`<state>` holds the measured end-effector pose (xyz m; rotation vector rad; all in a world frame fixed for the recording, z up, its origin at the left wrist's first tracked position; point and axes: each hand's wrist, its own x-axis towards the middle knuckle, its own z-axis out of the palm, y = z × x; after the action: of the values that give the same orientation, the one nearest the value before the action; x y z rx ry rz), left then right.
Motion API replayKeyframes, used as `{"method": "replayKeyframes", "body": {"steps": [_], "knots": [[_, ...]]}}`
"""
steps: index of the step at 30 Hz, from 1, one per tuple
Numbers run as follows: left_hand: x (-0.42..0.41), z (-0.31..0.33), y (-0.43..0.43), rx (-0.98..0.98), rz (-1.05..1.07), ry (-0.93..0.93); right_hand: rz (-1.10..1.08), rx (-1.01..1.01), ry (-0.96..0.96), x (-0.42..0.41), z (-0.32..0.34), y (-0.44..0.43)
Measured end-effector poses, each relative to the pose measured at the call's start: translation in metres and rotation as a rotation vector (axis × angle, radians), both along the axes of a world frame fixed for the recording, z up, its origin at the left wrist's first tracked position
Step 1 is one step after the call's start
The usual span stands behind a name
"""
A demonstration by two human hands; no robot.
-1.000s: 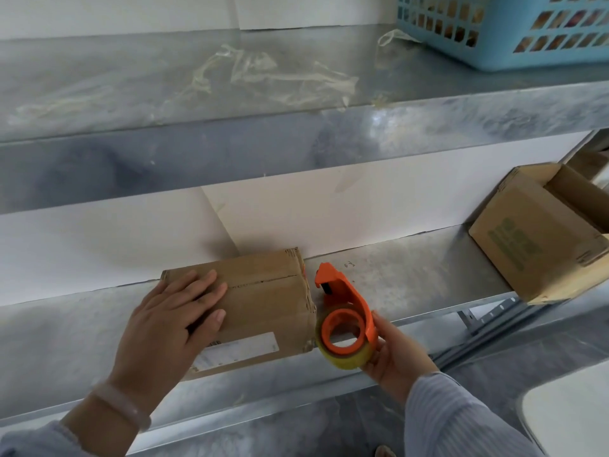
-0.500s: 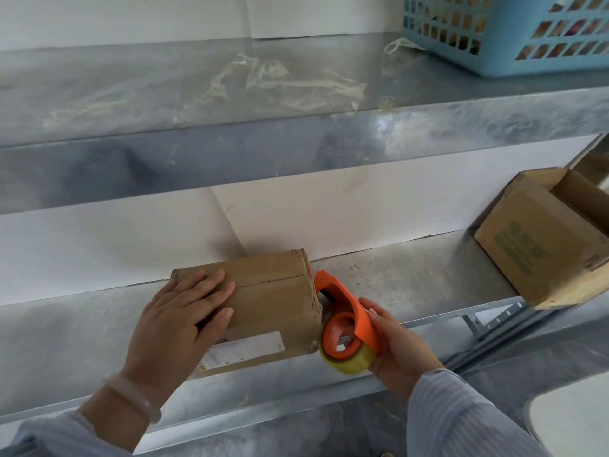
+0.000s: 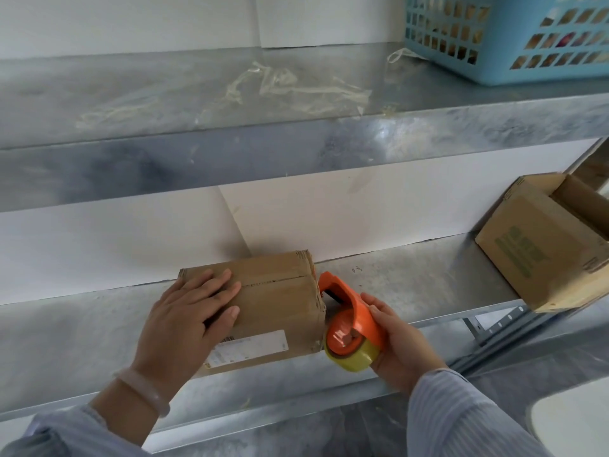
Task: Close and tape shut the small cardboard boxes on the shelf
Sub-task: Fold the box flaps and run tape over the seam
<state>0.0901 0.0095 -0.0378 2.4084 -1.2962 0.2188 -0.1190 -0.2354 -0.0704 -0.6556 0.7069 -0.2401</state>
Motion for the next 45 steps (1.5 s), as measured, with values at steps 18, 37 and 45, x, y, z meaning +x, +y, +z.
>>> {"method": "replayKeyframes", "body": {"steps": [18, 37, 45], "knots": [[-0.002, 0.009, -0.001, 0.040, 0.072, 0.121, 0.515, -0.931, -0.103, 0.026, 0.146, 0.009], [-0.005, 0.021, -0.025, -0.117, 0.256, 0.112, 0.684, -0.178, -0.297, 0.109, 0.113, -0.016], [-0.011, 0.027, -0.022, -0.159, 0.237, 0.068, 0.754, -0.245, -0.366, 0.130, 0.116, -0.020]]}}
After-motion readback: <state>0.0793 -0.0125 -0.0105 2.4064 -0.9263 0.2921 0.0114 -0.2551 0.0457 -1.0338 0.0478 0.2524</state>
